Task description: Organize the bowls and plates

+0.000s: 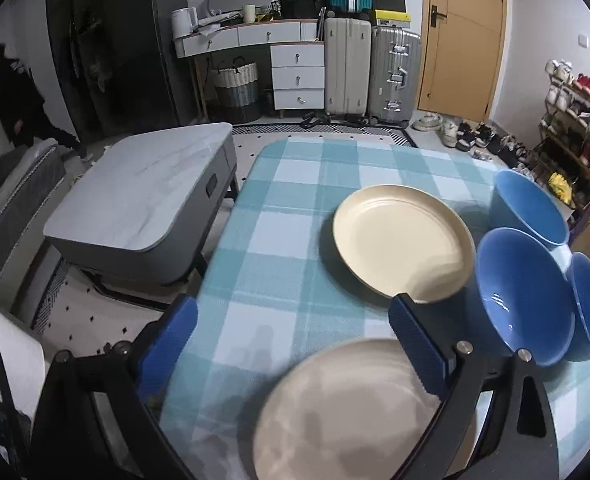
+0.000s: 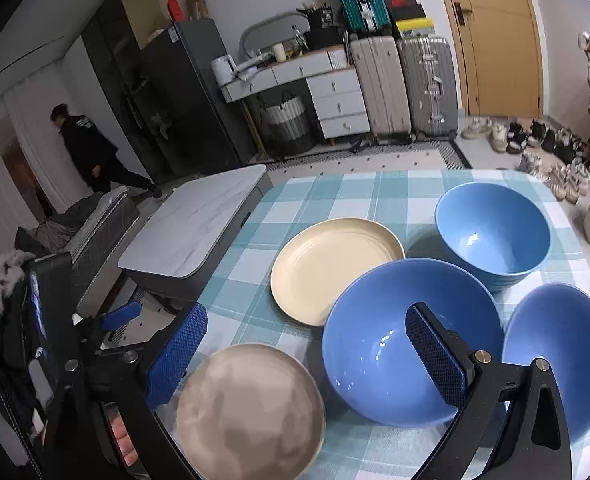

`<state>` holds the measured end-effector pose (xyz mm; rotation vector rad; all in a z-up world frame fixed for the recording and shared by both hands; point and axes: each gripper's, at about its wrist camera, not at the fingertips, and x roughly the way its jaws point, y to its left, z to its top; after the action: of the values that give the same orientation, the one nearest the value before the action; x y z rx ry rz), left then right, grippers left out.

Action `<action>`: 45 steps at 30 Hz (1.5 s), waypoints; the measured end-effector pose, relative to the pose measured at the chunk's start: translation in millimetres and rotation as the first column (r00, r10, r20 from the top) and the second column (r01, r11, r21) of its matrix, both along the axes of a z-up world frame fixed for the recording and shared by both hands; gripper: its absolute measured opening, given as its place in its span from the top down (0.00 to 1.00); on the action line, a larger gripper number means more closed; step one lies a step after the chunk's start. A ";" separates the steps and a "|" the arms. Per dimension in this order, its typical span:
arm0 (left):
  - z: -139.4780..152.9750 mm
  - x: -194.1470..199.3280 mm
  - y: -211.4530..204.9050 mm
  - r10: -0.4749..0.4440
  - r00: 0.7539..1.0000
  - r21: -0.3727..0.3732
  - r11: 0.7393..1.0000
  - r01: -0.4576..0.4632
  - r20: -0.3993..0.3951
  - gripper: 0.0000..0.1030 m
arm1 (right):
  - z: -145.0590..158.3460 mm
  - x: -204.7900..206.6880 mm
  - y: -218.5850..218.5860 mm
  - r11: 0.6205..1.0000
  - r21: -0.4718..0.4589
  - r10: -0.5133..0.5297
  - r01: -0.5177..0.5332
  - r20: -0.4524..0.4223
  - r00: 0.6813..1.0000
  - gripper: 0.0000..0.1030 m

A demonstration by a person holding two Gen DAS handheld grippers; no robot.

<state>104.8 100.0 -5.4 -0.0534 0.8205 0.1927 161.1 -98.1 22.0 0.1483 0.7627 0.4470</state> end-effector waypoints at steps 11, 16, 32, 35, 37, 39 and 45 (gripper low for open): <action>5.5 19.2 8.1 0.017 0.998 0.023 1.000 -0.019 0.060 0.05 | 2.4 51.2 14.6 0.998 -0.022 0.054 -0.055 -0.062 0.997 0.02; 6.8 26.9 4.4 0.003 0.998 0.048 0.999 -0.006 0.065 0.05 | -9.1 64.6 17.9 0.998 -0.034 0.049 -0.053 -0.092 0.995 0.02; 11.5 55.7 0.3 -0.020 0.998 0.092 0.996 0.014 0.065 0.05 | -24.6 132.1 27.0 0.985 -0.159 0.041 -0.071 -0.186 0.982 0.02; 10.8 64.2 2.7 -0.012 0.999 0.086 0.996 0.008 0.050 0.04 | -29.3 150.9 26.4 0.984 -0.163 0.039 -0.076 -0.218 0.975 0.02; 9.1 70.0 4.7 -0.014 0.999 0.063 0.998 0.012 0.032 0.04 | -34.4 166.9 23.8 0.986 -0.148 0.032 -0.073 -0.260 0.965 0.02; 4.9 77.1 6.2 -0.024 1.000 0.033 0.999 0.024 0.004 0.04 | -43.2 184.9 16.8 0.994 -0.097 0.017 -0.052 -0.336 0.942 0.02; -18.5 109.4 13.1 -0.039 0.993 -0.048 0.998 0.034 -0.110 0.03 | -51.5 205.1 20.2 0.994 -0.095 0.004 -0.045 -0.388 0.922 0.02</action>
<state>214.3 113.1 -24.0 -0.0714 0.9363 0.1436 366.2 -77.9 -29.4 0.1326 1.1770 0.4053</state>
